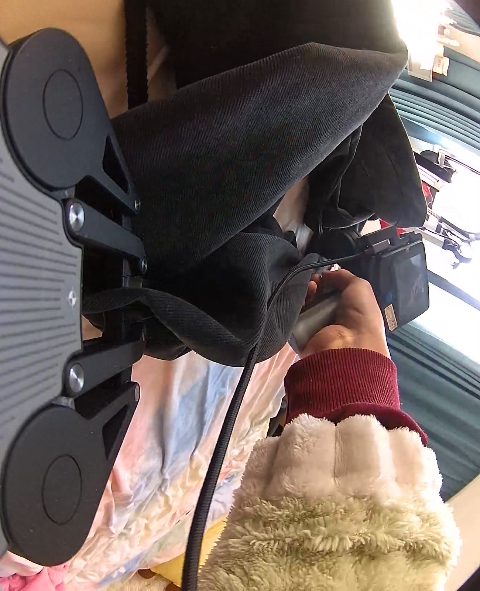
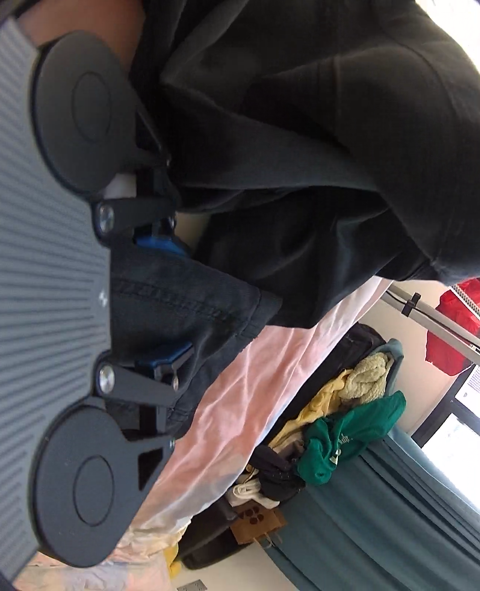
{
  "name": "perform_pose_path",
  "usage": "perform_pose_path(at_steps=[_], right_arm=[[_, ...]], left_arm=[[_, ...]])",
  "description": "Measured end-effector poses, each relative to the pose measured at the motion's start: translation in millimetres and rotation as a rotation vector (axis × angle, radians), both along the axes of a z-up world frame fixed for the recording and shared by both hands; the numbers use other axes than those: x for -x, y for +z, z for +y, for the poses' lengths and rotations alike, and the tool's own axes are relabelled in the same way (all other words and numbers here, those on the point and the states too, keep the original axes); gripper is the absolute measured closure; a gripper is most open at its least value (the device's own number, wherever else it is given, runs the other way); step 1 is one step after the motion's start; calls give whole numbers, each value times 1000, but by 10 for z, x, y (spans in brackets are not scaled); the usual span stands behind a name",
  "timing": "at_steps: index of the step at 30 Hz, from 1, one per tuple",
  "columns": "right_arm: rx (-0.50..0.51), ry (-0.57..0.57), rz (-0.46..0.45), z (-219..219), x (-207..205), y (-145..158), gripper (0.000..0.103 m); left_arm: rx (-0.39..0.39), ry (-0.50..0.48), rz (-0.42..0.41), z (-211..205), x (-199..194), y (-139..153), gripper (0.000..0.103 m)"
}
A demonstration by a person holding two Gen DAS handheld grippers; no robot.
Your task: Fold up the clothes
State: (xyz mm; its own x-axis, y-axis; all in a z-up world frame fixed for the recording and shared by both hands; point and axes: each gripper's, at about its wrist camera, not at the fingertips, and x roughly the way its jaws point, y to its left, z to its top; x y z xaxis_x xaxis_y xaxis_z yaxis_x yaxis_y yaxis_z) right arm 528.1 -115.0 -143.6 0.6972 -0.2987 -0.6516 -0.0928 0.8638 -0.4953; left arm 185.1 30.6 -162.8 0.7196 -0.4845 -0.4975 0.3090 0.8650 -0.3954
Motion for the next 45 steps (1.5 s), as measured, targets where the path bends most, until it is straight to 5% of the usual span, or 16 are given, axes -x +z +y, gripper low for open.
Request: perform_pose_path(at_steps=[1,10,14,21,26,28,31,37,41,45], right_arm=[[1,-31,-9,-63,12,14,94],[-258,-258,-230,-1279,1061,853,96],[-448,-426,-302,-1985,1982,943,96],[-764,-625,-338,-3016,3402,429,96],[-1195,-811,-301,-3620,3930,-203,95],[-1234,-823,-267,-3683,3944,-301,95],[-1302,-816,-276,-3757,3971,-364,95],[-1297,-762,-291,-3861,3977,-314,95],[-1222,-723,-407,-4024,4049,-130,95],[-1232,-785,-496,-4218,4136,-181,95]], left_arm=[[1,-7,-8,7,0,7,97],[42,-119,-105,11,131,41,97],[-78,-154,-170,-263,297,119,96],[-142,-161,-178,-438,493,214,90],[-247,-170,-215,-515,682,260,71],[-307,-161,-228,-573,788,275,48],[-349,-184,-202,-613,964,311,28],[-383,-230,-138,-518,1533,568,20],[-392,-10,-24,-186,1539,712,20],[-148,265,178,539,1306,763,20]])
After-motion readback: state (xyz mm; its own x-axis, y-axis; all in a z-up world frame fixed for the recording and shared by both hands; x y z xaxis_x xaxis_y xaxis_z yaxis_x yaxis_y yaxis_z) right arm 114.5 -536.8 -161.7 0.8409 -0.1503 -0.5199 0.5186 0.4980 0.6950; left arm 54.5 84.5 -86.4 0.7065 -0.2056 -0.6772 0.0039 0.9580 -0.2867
